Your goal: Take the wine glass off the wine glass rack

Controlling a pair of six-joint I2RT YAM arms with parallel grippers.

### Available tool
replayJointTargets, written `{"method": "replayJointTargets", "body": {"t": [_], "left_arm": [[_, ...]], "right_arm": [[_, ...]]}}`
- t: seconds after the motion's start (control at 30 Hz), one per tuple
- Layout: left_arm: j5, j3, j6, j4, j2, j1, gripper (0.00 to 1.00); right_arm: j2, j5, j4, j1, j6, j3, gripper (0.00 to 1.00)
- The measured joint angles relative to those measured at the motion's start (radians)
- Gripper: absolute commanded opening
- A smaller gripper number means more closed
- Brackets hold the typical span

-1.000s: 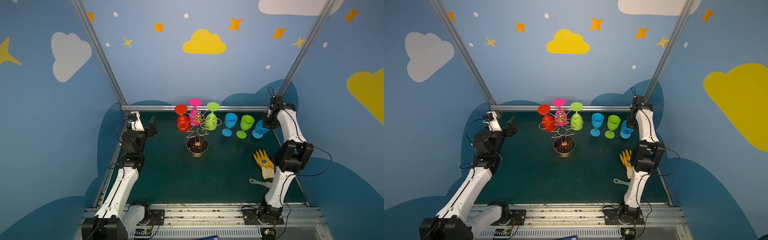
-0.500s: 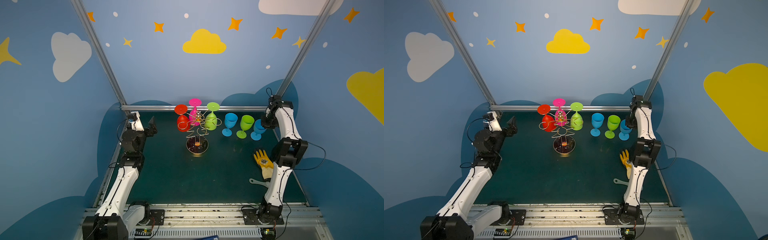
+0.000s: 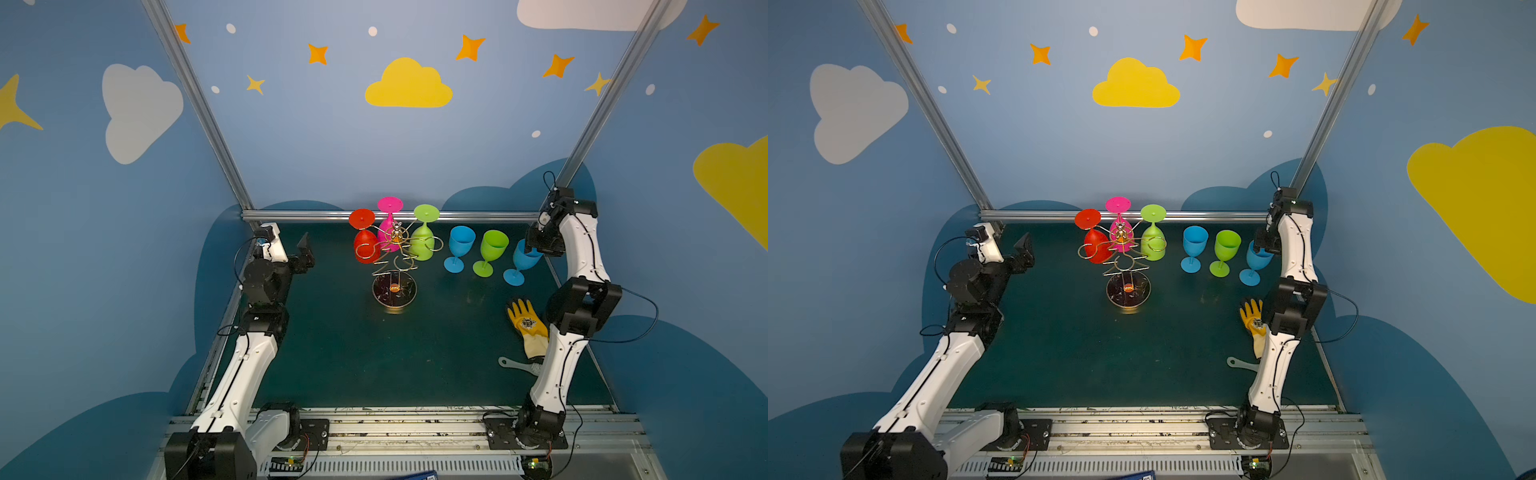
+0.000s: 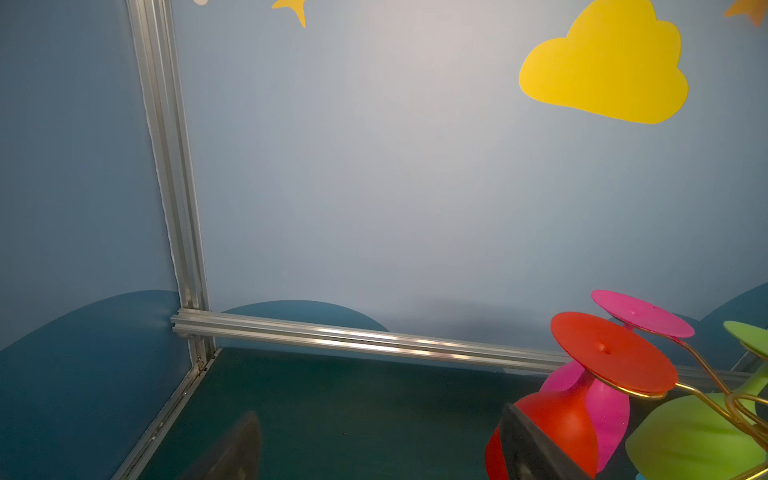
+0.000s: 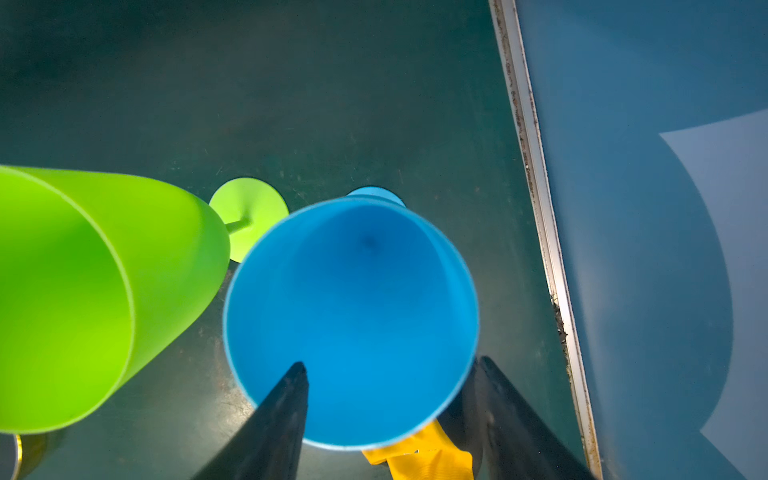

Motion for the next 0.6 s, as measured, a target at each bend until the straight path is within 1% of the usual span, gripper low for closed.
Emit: {"method": "replayJointTargets", "body": {"t": [0.17, 0.27, 0.33, 0.4, 0.47, 0.6], "left_arm": [[-0.013, 0.0, -0.01, -0.008, 0.0, 0.0, 0.88], [-0.018, 0.0, -0.02, -0.022, 0.005, 0.002, 0.88], [-0.018, 0.012, -0.035, -0.053, 0.018, 0.004, 0.88], [-0.012, 0.034, -0.052, -0.086, 0.04, 0.006, 0.88], [0.005, 0.058, -0.072, -0.114, 0.061, 0.011, 0.88], [0.08, 0.12, -0.126, -0.191, 0.097, 0.027, 0.86]], "right_arm": [[-0.075, -0.014, 0.015, -0.013, 0.014, -0.019, 0.65], [-0.171, -0.028, 0.037, -0.016, 0.038, -0.067, 0.65], [-0.267, -0.058, 0.064, -0.016, 0.062, -0.136, 0.65], [-0.386, -0.107, 0.118, -0.014, 0.078, -0.255, 0.65], [-0.527, -0.162, 0.203, -0.006, 0.082, -0.422, 0.66], [-0.867, -0.283, 0.489, 0.036, 0.093, -0.872, 0.71]]}}
